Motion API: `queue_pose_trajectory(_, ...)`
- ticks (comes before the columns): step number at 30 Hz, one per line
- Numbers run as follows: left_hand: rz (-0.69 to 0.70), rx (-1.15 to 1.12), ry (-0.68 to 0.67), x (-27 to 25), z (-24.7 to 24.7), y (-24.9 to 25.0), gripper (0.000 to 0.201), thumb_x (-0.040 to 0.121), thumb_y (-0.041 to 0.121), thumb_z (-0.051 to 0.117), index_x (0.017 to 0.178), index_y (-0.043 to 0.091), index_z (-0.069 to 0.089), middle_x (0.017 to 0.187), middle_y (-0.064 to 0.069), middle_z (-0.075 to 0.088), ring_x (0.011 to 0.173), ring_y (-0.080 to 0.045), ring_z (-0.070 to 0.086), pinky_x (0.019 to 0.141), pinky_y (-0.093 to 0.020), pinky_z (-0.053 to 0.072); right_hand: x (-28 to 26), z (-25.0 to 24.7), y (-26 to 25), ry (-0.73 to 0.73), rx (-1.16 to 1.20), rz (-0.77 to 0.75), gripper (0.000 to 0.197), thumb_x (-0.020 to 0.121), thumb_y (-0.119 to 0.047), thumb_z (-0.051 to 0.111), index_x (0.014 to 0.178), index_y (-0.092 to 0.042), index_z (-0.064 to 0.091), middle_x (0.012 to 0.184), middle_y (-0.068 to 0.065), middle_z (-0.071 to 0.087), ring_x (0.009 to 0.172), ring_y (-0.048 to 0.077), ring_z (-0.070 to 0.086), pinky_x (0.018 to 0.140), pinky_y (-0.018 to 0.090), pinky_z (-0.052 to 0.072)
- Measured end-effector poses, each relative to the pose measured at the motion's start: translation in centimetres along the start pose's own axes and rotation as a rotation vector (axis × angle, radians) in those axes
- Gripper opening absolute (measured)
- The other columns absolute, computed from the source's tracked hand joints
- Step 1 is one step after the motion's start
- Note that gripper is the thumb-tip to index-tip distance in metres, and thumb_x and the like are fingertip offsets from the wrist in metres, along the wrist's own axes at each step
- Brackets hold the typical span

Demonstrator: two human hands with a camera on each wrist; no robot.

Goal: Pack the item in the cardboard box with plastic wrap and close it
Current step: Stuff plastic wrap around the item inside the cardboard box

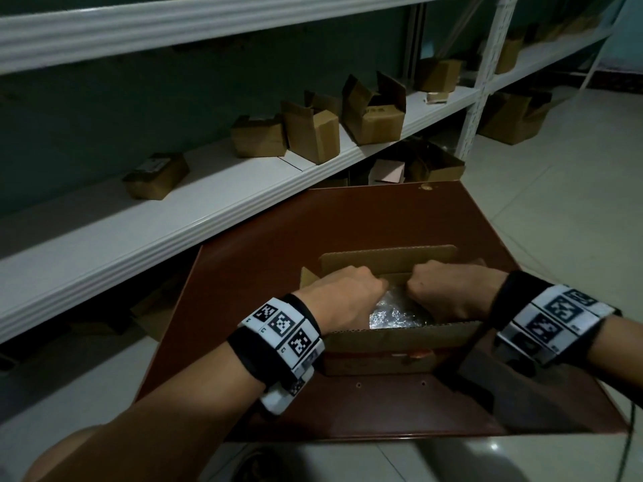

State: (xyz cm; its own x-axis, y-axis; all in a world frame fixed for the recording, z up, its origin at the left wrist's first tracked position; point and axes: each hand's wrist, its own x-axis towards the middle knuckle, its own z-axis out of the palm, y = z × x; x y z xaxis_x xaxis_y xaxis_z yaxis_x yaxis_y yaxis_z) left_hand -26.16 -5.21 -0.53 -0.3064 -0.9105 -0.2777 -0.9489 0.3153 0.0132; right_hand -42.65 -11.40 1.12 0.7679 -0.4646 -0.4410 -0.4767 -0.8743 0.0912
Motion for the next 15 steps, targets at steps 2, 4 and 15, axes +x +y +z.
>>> queue_pose_trajectory(2, 0.018, -0.017, 0.024, 0.0, 0.4, -0.3, 0.039, 0.093, 0.021, 0.071, 0.125, 0.014, 0.051, 0.094, -0.004, 0.062, 0.071, -0.019, 0.056, 0.055, -0.030, 0.045, -0.2, 0.0, 0.3, 0.013, -0.002, -0.009, 0.026, 0.097, -0.019, 0.055, 0.072, -0.024, 0.049, 0.069, -0.014, 0.044, 0.059, 0.002, 0.047, 0.055, 0.010, 0.035)
queue_pose_trajectory(4, 0.041, -0.050, 0.049, 0.0, 0.7, -0.5, 0.052, 0.091, 0.016, 0.072, 0.134, 0.017, 0.043, 0.088, -0.002, 0.063, 0.068, -0.017, 0.058, 0.053, -0.030, 0.048, -0.3, 0.0, 0.7, 0.012, 0.007, -0.030, 0.034, 0.096, -0.019, 0.055, 0.066, -0.026, 0.043, 0.066, -0.014, 0.044, 0.055, -0.003, 0.043, 0.050, 0.008, 0.029)
queue_pose_trajectory(15, 0.073, -0.012, 0.113, 0.3, 1.3, -1.3, 0.062, 0.092, 0.027, 0.075, 0.145, 0.030, 0.044, 0.097, -0.001, 0.069, 0.083, -0.022, 0.067, 0.067, -0.035, 0.058, -0.9, 0.2, 1.4, 0.035, 0.026, -0.045, 0.015, 0.096, -0.010, 0.053, 0.094, -0.019, 0.066, 0.084, -0.009, 0.052, 0.079, 0.010, 0.054, 0.057, 0.013, 0.033)
